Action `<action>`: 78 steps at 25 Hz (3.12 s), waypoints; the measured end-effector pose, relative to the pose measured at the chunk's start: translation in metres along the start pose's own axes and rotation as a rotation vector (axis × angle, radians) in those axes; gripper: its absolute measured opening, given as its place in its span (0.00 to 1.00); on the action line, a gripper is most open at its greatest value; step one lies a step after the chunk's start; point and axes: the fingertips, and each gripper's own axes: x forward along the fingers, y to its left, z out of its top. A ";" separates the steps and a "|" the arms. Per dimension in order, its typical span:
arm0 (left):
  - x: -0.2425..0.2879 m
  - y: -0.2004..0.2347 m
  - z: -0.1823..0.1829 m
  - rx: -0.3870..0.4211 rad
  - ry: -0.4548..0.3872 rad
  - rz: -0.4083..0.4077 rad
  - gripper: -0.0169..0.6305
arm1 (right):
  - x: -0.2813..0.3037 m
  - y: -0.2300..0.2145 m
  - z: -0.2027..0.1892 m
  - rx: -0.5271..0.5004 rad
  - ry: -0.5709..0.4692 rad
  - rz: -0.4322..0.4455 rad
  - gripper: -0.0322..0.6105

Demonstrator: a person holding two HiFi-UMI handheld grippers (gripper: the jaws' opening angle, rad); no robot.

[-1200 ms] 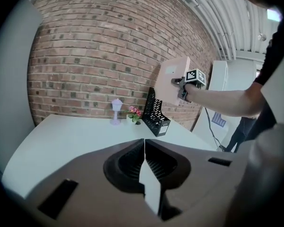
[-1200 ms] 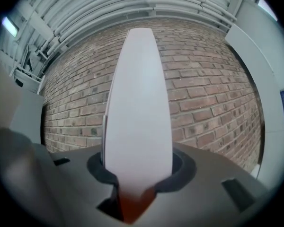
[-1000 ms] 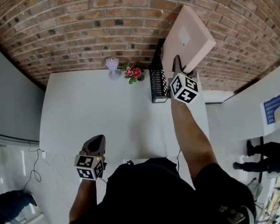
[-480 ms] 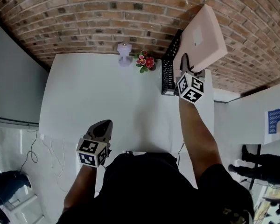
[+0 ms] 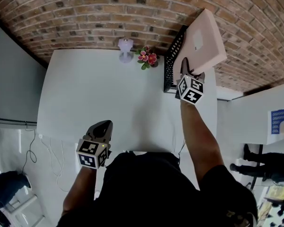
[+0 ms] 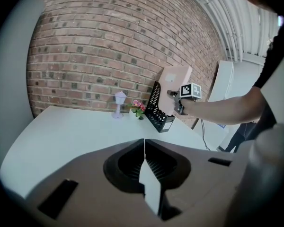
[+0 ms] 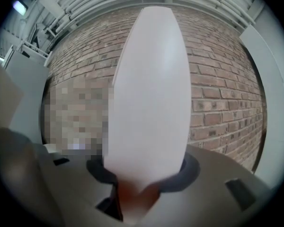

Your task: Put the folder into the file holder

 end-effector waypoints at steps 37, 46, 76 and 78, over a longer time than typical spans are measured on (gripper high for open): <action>0.015 -0.025 0.033 0.126 -0.035 -0.038 0.04 | -0.083 0.010 -0.085 -0.077 0.387 0.148 0.48; 0.023 -0.056 0.055 0.144 -0.062 -0.143 0.04 | -0.183 0.050 -0.043 0.054 0.355 0.367 0.34; 0.057 -0.200 0.067 0.232 -0.082 -0.176 0.04 | -0.296 -0.016 -0.006 0.039 0.248 0.570 0.05; 0.056 -0.204 0.068 0.238 -0.086 -0.174 0.04 | -0.297 -0.018 -0.008 0.040 0.248 0.572 0.05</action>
